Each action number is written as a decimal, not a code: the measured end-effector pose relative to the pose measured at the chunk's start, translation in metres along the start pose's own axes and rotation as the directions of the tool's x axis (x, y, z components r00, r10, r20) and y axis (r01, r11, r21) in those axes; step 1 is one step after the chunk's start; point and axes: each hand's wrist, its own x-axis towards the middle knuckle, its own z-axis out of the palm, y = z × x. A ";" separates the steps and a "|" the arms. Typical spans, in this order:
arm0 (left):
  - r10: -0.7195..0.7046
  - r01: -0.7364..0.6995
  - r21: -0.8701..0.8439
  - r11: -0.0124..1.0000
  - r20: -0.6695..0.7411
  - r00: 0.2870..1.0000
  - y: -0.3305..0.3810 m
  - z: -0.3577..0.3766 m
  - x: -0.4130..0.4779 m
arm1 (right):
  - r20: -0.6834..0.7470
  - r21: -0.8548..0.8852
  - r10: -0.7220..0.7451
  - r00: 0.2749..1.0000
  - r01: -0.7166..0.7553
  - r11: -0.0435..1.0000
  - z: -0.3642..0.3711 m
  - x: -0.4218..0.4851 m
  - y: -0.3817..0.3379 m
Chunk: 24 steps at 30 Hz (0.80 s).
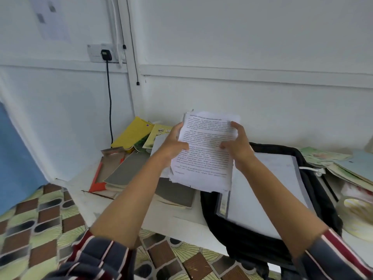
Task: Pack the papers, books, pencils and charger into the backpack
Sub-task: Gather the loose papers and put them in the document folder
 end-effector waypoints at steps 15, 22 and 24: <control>-0.234 0.217 0.171 0.961 0.091 0.968 -0.065 -0.097 0.048 | 0.013 -0.456 0.174 0.985 -0.149 0.877 0.123 0.065 0.067; -0.215 0.197 0.224 0.954 0.059 0.975 -0.053 -0.102 0.063 | 0.010 -0.166 0.221 0.975 -0.216 0.962 0.127 0.065 0.069; -0.187 0.175 0.278 0.944 0.016 0.982 -0.042 -0.101 0.068 | -0.016 -0.101 0.214 0.977 -0.214 0.972 0.123 0.067 0.062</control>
